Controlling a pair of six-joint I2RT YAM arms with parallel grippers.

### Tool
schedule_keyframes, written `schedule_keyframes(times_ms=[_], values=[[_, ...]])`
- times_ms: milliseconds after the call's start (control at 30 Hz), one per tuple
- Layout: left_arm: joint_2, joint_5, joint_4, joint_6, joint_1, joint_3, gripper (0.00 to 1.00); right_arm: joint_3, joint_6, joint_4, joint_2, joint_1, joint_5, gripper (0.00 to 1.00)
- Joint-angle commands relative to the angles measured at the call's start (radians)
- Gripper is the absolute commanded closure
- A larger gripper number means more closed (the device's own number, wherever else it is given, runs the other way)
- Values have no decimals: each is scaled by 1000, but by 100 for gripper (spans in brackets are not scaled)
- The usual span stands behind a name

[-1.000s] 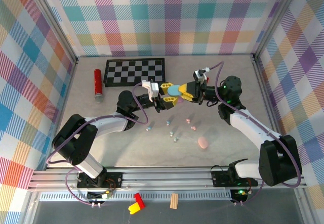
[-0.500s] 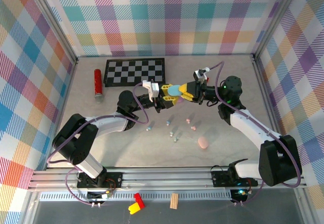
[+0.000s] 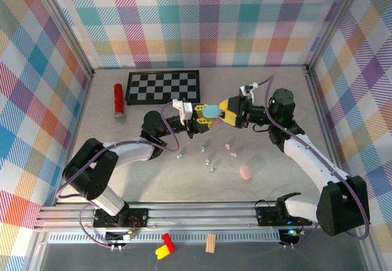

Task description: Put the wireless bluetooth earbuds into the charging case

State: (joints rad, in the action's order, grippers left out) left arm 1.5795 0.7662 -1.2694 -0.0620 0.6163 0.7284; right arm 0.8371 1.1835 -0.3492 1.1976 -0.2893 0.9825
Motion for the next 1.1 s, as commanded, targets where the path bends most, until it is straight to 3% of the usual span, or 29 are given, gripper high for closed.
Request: schedule_keyframes(times_ms=[0, 100, 167, 267, 433, 600, 800, 1067], values=[[-65, 7, 45, 58, -11, -38, 64, 113, -420, 437, -52, 12, -133, 18], [-106, 30, 132, 88, -15, -58, 64, 223, -781, 748, -87, -20, -303, 14], [-124, 61, 193, 100, -15, -61, 64, 273, -966, 859, -110, -63, -404, 14], [-131, 114, 249, 100, -13, -58, 65, 307, -1183, 916, -138, -149, -467, 14], [-154, 155, 309, 104, -13, -54, 65, 311, -1369, 908, -152, -294, -558, 14], [-162, 185, 332, 100, -9, -43, 65, 327, -1437, 903, -101, -380, -679, 14], [-174, 197, 338, 97, -6, -48, 65, 337, -1425, 880, -70, -390, -793, 14], [-184, 203, 340, 109, -4, -67, 65, 308, -1368, 799, -132, -389, -838, 14]])
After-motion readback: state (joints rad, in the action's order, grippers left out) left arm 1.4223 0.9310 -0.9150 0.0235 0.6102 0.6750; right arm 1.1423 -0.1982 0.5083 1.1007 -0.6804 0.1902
